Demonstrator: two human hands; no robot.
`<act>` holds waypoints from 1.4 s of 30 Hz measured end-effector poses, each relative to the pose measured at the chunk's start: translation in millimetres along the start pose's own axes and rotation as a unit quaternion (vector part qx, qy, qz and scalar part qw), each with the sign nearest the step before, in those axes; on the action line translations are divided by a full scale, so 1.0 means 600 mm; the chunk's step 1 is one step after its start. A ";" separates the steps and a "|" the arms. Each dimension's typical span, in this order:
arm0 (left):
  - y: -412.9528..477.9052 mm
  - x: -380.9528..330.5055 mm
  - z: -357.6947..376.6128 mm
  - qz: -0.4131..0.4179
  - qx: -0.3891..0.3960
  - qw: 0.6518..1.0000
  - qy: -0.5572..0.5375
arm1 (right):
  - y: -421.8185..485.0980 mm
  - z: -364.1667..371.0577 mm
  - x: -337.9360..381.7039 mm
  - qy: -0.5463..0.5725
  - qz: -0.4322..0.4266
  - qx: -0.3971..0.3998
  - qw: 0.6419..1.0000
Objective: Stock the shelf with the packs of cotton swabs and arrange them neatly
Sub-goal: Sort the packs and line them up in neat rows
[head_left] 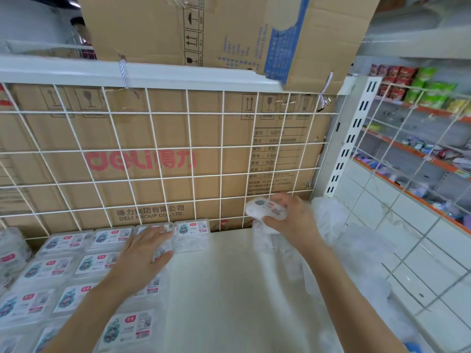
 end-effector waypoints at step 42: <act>-0.041 -0.048 0.019 -0.160 -0.054 0.749 -0.641 | -0.068 0.132 0.055 0.646 0.277 0.153 0.694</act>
Point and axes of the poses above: each hand's wrist, its own y-axis towards the middle knuckle, its own z-axis out of the palm, x = y × z, the point moved 7 cm from there along y, towards the middle knuckle
